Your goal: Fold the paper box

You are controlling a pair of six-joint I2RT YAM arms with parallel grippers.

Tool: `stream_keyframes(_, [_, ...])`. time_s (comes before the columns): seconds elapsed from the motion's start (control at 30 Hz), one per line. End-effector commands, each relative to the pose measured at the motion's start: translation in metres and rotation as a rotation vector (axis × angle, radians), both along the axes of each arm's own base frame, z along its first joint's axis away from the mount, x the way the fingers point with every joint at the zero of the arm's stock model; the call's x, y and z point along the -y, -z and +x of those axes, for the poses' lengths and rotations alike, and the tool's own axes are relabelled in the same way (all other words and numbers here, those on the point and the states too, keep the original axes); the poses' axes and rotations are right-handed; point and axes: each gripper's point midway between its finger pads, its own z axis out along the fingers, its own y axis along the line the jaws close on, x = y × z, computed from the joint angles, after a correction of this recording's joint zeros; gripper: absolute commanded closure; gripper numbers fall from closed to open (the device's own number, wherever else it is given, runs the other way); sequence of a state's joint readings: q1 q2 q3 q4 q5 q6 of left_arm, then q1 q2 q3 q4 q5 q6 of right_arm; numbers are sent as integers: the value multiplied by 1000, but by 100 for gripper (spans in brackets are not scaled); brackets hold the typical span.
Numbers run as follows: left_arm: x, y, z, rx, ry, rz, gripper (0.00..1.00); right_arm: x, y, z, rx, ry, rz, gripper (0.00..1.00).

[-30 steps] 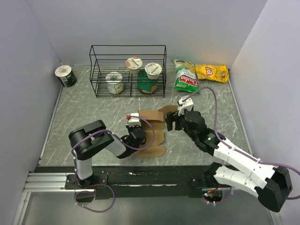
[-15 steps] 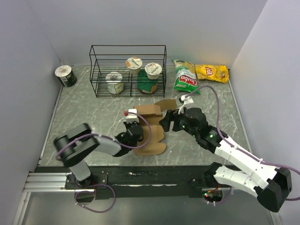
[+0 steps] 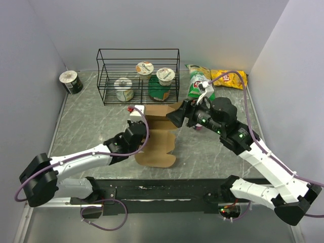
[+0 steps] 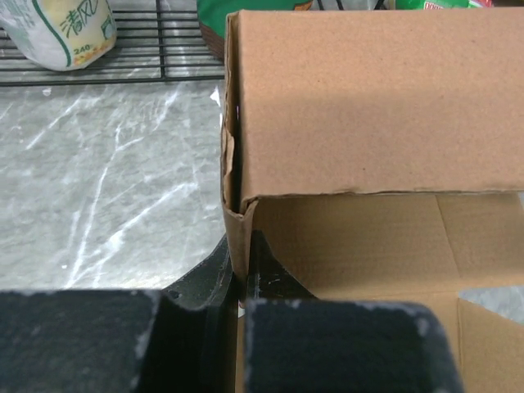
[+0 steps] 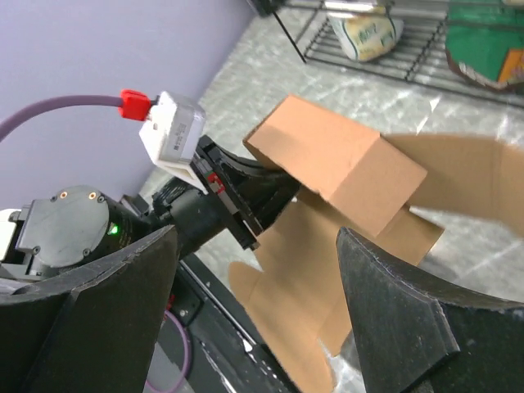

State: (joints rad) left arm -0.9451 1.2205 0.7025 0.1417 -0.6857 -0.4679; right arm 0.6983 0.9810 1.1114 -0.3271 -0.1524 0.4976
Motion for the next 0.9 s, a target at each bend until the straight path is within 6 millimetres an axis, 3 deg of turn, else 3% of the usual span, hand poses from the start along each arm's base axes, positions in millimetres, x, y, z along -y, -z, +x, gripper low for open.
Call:
stream_keyframes(0.0, [-12,-10,-7,-50,81,73,99,0,4,7,-38,-14,-26,15])
stream_keyframes(0.1, [-14,-21,-4,-17,96,98,99,-2,8,14,-58,-18,-10,15])
stream_keyframes(0.3, [-11,-16,-3,1,118,99,99,-5,12,19,-87,-17,-17,15])
stream_keyframes(0.5, [-16,-18,-2,21,99,108,99,-8,49,25,-197,1,-51,16])
stream_keyframes(0.87, [-18,-18,-3,34,90,116,99,-20,56,43,-244,-4,79,17])
